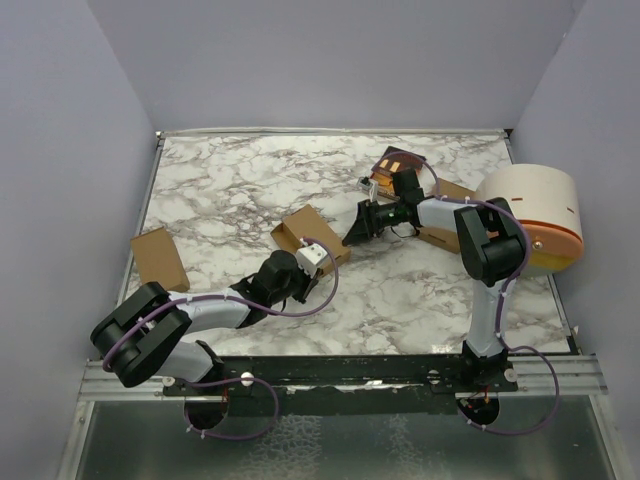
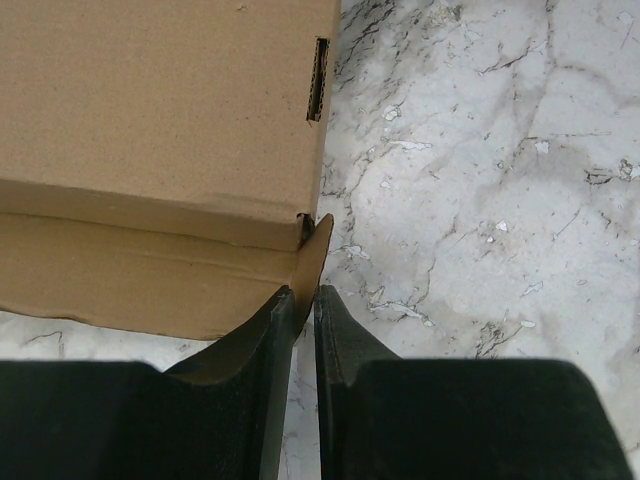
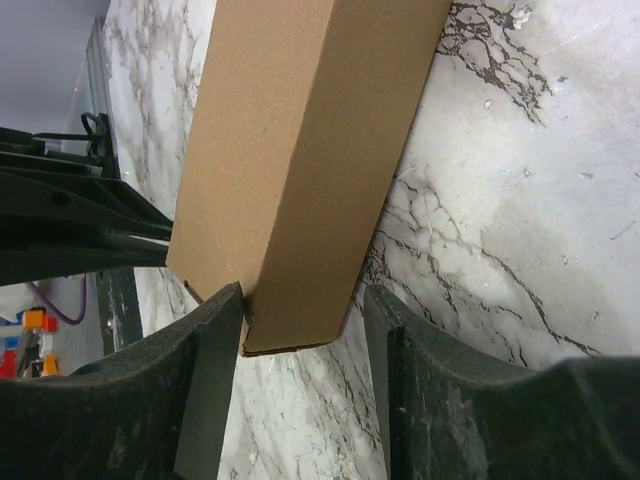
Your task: Fold the paper box
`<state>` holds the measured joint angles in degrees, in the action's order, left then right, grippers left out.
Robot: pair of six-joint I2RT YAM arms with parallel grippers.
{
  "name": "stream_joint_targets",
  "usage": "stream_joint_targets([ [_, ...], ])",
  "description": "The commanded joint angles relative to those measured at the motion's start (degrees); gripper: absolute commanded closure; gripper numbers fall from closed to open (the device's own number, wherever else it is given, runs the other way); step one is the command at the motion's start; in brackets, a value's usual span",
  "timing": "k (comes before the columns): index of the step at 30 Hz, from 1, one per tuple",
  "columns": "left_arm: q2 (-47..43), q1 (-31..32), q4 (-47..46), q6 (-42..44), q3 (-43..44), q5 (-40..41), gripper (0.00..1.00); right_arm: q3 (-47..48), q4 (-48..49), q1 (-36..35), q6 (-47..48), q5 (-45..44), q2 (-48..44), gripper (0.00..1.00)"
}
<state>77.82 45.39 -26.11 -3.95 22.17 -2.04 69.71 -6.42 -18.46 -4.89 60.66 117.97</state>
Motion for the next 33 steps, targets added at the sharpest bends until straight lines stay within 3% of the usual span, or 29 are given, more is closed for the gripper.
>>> stream_joint_targets([
  [1, 0.2, 0.1, -1.3, -0.4, 1.0, 1.2, 0.83, -0.4, 0.1, -0.2, 0.4, -2.8, 1.0, 0.50],
  [7, 0.0, 0.1, -1.4, -0.5, 0.7, 1.4, 0.83, -0.3, -0.6, -0.2, 0.8, -4.3, 1.4, 0.55],
  [33, -2.0, 0.1, -4.3, -2.5, -2.7, 2.6, 0.84, -0.1, -1.1, -0.2, 0.9, -5.5, 1.6, 0.55],
])
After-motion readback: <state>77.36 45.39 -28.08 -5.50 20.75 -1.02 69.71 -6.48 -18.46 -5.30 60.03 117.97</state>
